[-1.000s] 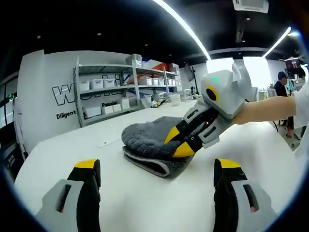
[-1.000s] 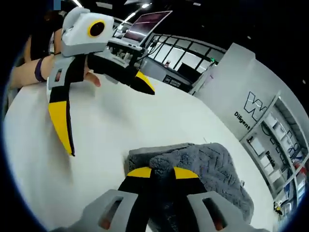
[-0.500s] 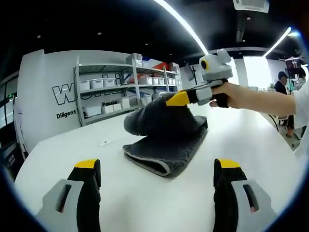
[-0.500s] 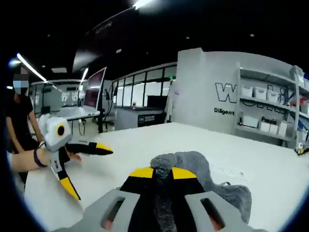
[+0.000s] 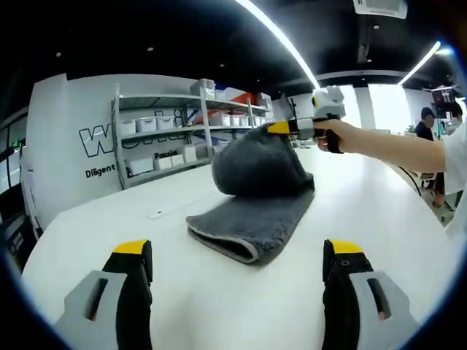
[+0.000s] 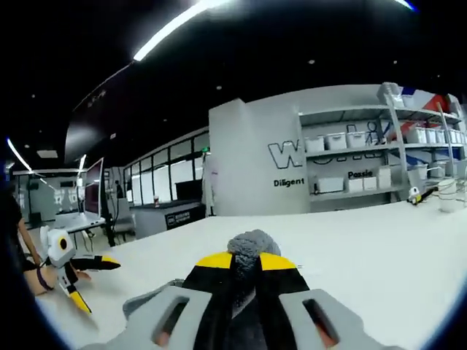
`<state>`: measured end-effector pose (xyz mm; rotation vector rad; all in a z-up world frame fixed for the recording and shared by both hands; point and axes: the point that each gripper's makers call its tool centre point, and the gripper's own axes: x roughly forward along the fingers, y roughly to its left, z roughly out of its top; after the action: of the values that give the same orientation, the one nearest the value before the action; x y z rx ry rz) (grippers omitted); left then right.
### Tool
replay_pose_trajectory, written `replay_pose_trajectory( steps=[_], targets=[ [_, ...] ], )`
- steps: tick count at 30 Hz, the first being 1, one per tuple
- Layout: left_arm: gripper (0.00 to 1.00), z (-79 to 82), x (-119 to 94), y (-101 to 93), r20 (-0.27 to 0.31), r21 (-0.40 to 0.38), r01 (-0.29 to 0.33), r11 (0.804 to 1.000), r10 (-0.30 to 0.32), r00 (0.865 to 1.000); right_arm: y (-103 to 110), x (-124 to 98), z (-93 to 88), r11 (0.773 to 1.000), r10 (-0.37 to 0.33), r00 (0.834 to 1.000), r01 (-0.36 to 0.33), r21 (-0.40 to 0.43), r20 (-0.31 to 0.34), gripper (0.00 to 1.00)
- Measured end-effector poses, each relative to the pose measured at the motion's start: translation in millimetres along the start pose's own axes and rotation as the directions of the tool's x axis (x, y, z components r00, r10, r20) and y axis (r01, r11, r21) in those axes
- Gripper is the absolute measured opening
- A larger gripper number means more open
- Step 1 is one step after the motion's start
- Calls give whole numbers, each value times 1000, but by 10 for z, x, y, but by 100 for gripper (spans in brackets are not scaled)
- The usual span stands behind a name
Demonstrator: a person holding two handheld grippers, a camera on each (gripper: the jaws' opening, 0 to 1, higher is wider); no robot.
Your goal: Open the folded towel by lifting each exposed corner and separating the folded layers until the towel lies flat within the target outline without major curled edges
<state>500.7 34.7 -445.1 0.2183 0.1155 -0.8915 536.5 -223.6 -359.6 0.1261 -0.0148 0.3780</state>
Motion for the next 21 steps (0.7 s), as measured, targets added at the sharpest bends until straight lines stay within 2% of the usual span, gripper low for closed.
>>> replay_pose_trajectory(
  steps=[6, 9, 11, 12, 14, 17, 20, 21],
  targets=[
    [96, -44, -47, -131, -4, 1, -2, 1000, 2, 1000, -529, -198, 63, 991, -131, 991, 130, 37, 34, 7],
    [96, -65, -47, -135, -11, 0, -4, 1000, 4, 1000, -974, -266, 75, 970, -235, 972, 233, 72, 28, 7],
    [96, -76, -43, -132, -15, 1, -4, 1000, 4, 1000, -1264, -331, 42, 949, -300, 954, 296, 106, 22, 7],
    [96, -81, -44, -135, -16, 1, -5, 1000, 5, 1000, -1425, -373, -8, 935, -340, 941, 338, 113, -2, 7],
    [96, -91, -49, -150, -18, 0, -6, 1000, 6, 1000, -1635, -474, -178, 908, -411, 910, 414, 69, -48, 7],
    [96, -109, -51, -168, -23, 0, -8, 1000, 8, 1000, -1724, -621, -412, 880, -472, 875, 475, -3, -110, 7],
    [96, -122, -40, -153, -29, -1, -8, 1000, 8, 1000, -1957, -742, -517, 859, -506, 850, 511, -2, -143, 7],
    [96, -125, -34, -141, -31, -2, -7, 1000, 7, 999, -2020, -799, -559, 846, -527, 835, 533, -8, -161, 7]
  ],
)
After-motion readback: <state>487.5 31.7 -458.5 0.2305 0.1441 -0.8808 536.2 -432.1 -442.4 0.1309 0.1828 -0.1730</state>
